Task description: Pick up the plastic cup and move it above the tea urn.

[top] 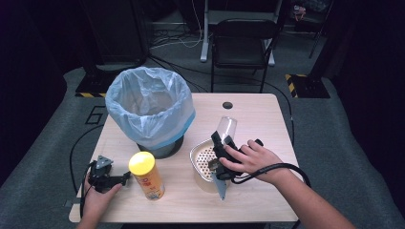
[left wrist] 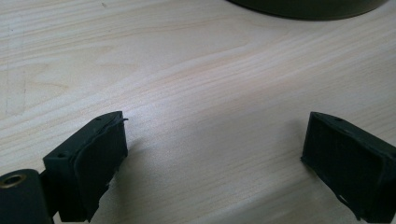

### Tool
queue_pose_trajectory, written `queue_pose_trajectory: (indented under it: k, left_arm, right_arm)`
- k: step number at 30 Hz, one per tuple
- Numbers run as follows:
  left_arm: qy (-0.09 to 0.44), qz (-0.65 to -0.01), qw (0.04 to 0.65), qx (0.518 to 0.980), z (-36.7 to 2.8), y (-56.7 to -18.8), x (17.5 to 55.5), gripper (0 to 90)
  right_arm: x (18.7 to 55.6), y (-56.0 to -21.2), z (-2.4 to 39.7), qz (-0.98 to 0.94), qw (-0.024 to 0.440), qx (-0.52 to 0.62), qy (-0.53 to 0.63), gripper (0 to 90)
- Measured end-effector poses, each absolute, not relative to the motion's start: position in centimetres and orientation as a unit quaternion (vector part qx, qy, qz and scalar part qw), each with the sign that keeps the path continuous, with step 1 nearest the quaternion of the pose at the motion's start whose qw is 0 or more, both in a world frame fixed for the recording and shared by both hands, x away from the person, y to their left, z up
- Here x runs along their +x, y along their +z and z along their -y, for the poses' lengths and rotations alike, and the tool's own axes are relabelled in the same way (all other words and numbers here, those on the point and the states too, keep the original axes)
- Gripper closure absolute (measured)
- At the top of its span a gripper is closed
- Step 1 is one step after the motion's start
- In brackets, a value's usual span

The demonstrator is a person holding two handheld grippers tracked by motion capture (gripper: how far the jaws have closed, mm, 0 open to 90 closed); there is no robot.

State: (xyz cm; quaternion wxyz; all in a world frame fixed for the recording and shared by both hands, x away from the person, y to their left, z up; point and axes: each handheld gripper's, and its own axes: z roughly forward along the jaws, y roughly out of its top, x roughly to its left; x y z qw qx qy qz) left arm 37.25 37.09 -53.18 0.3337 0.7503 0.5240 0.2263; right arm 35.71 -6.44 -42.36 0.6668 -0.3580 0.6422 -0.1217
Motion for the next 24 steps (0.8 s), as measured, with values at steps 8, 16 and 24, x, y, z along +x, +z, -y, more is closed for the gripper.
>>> queue_pose_trajectory:
  k: [8, 16, 24]
  left_arm:
    - [0.226, -0.524, 0.334, 0.75, -37.09, -53.18, 37.25, 6.3]
    - [0.228, -0.524, 0.334, 0.749, -37.07, -53.2, 37.32, 6.4]
    - [0.228, -0.525, 0.334, 0.749, -37.06, -53.19, 37.29, 6.5]
  right_arm:
    - [35.6, -42.31, 6.32, -0.646, 0.663, -0.359, -0.118, 36.2]
    - [35.59, -42.14, 6.19, -0.646, 0.666, -0.357, -0.108, 36.2]
    - [35.43, -42.06, 6.29, -0.645, 0.668, -0.355, -0.104, 36.2]
